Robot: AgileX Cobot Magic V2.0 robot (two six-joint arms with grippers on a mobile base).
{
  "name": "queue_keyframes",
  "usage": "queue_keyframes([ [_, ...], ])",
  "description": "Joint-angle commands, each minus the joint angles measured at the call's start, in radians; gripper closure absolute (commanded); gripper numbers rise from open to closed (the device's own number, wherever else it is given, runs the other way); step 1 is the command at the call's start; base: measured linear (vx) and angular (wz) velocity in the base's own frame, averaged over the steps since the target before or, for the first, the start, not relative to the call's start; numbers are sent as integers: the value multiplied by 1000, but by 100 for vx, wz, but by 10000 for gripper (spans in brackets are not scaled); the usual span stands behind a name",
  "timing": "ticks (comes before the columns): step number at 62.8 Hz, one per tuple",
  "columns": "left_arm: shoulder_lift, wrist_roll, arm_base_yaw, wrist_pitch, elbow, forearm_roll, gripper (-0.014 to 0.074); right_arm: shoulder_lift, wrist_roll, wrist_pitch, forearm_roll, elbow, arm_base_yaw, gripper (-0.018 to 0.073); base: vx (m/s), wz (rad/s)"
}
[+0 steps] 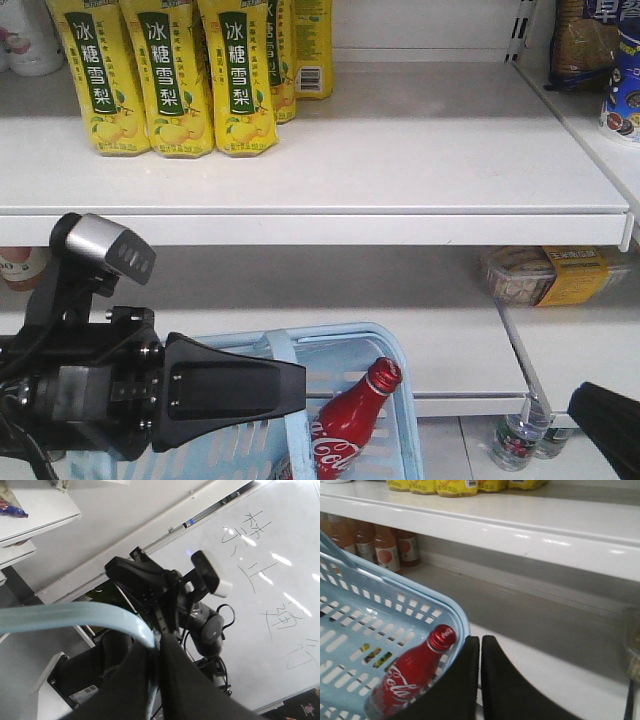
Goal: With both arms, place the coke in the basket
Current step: 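Withdraw the right gripper away from the basket, then swing the left gripper holding the basket away from the shelf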
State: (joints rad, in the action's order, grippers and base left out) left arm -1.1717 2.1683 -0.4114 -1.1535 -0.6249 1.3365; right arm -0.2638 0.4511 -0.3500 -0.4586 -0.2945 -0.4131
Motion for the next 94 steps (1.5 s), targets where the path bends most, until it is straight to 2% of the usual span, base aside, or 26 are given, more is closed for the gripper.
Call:
queue_keyframes([
  [1, 23, -5, -6, -194, -34, -129, 603, 40, -6, 136, 17, 67, 3, 564, 0, 0],
  [18, 23, -5, -6, -194, -34, -129, 603, 66, -16, 380, -19, 216, 3, 564, 0, 0],
  [64, 23, -6, -6, -193, -34, -126, 603, 66, -16, 381, -19, 216, 3, 564, 0, 0],
  [81, 23, -9, -5, -59, -26, -126, 603, 66, -16, 380, -19, 216, 3, 564, 0, 0],
  [87, 23, -60, -6, 8, -21, -116, 603, 66, -16, 377, -19, 216, 3, 564, 0, 0],
  [94, 29, -195, -7, 30, -1, -114, 603, 66, -16, 377, -19, 216, 3, 564, 0, 0],
])
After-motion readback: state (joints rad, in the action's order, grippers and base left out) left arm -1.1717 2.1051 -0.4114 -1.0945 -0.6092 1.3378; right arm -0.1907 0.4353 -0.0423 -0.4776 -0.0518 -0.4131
